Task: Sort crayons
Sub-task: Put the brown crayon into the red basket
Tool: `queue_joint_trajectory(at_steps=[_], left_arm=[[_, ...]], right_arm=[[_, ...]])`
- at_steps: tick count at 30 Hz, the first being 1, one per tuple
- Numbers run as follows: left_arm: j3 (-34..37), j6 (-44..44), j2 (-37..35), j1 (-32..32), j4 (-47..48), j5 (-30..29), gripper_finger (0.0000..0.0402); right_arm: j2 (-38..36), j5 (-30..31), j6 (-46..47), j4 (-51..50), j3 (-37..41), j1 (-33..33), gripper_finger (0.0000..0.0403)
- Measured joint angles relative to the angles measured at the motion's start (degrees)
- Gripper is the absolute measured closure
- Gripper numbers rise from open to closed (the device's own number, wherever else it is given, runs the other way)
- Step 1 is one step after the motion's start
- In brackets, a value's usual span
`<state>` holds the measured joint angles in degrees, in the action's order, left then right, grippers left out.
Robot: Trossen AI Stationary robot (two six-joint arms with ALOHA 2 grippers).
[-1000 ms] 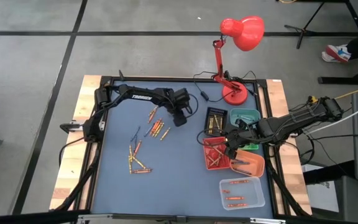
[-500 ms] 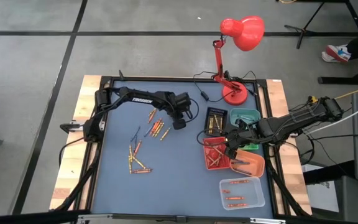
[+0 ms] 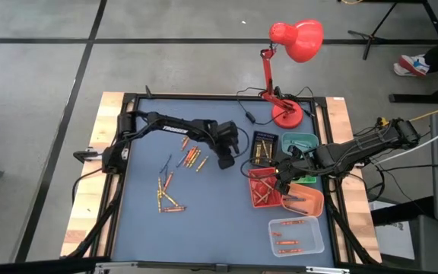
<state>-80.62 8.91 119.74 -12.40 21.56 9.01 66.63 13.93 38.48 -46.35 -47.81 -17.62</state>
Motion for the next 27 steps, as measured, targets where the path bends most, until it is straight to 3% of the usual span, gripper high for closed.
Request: queue_joint_trajectory(at_steps=[8, 16, 22, 27], left_arm=[[0.0, 2.8, 0.0, 5.7, -3.4, 9.1, 0.0391], [0.0, 3.0, 0.0, 12.6, -4.8, 10.2, 0.0391], [0.0, 3.0, 0.0, 17.7, -13.9, 8.2, 0.0391], [0.0, 2.1, 0.0, 21.2, -25.1, -0.7, 0.0391]], right_arm=[[0.0, 0.0, 0.0, 0.0, 0.0, 0.0, 0.0258], [0.0, 0.0, 0.0, 0.0, 0.0, 0.0, 0.0258], [0.0, 0.0, 0.0, 0.0, 0.0, 0.0, 0.0258], [0.0, 0.0, 0.0, 0.0, 0.0, 0.0, 0.0258]])
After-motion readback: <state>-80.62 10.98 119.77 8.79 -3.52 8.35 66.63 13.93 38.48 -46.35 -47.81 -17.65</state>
